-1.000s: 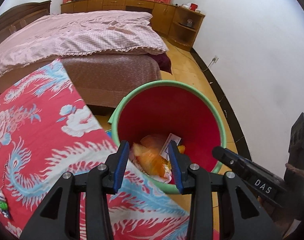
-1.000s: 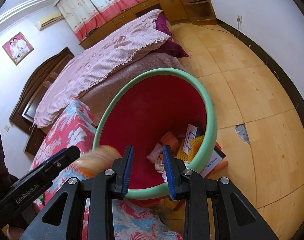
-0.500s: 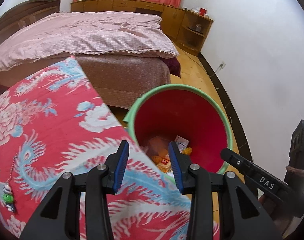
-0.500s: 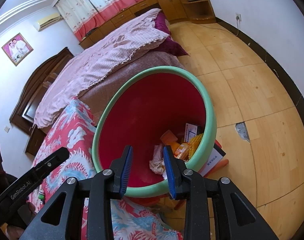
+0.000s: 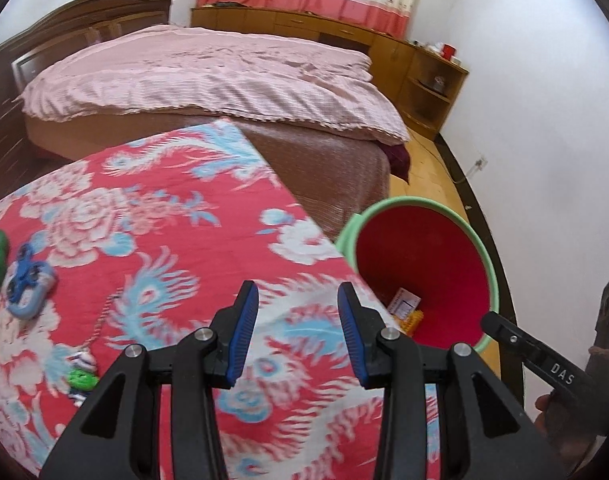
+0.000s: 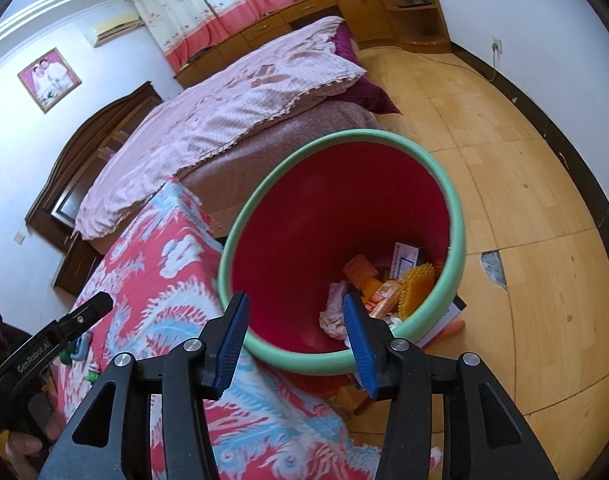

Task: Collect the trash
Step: 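Withdraw both open tools from the bin back over the bed, then grasp the blue curved plastic tube with the left tool and lift it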

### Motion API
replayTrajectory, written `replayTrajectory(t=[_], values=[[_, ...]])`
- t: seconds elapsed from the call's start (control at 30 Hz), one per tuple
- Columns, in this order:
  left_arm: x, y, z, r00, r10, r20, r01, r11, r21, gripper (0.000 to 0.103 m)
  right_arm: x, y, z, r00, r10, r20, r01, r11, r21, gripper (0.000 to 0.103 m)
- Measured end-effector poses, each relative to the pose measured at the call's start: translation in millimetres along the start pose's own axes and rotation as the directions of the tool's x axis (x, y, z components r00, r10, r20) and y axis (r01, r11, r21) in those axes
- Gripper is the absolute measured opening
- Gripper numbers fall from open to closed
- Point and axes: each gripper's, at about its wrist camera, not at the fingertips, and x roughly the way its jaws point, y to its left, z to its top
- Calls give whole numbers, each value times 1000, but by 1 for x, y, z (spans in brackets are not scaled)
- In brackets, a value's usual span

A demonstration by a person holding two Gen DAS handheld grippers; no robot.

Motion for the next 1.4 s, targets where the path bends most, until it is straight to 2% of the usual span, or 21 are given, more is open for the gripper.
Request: replayTrajectory(t=[0.33, 0.8, 1.23, 1.4], values=[[-26, 50, -2, 996, 80, 31, -78, 995, -62, 41, 1, 35, -11, 1000, 19, -21, -21, 998, -65, 53], [-45, 131, -8, 978, 205, 28, -199, 970, -142, 41, 10, 76, -25, 998, 27, -54, -34, 990, -138, 53], [-33, 191, -16, 958, 286, -13, -283, 942, -179, 41, 20, 99, -35, 997, 8, -79, -23, 983, -183, 53], [-21, 204, -21, 961, 272, -39, -275, 941, -199, 41, 26, 107, -39, 996, 1, -94, -20, 979, -201, 53]])
